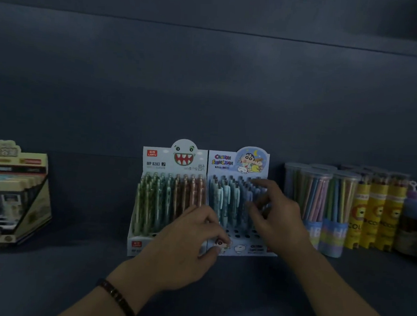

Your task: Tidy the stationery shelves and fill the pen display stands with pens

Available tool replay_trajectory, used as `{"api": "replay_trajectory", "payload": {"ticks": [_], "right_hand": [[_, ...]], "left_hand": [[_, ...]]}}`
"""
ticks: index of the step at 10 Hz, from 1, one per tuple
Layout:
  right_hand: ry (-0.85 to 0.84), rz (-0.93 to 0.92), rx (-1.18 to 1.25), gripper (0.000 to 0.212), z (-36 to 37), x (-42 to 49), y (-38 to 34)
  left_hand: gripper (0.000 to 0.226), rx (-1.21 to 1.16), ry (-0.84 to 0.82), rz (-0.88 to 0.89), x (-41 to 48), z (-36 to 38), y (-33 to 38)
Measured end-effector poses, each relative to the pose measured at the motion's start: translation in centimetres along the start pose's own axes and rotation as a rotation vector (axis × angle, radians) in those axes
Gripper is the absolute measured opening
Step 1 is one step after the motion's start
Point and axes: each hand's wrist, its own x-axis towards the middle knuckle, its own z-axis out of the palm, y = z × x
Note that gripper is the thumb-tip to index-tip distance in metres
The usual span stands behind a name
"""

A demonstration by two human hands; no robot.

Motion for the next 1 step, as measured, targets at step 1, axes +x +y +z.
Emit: {"api": "replay_trajectory", "payload": {"ticks": [1], "right_hand": [[0.104,0.001,0.02,0.041,-0.16,-0.95,-1.37]], "left_hand": [[0.014,-0.046,0.023,0.018,-0.14,-0.32,-0.19]]}}
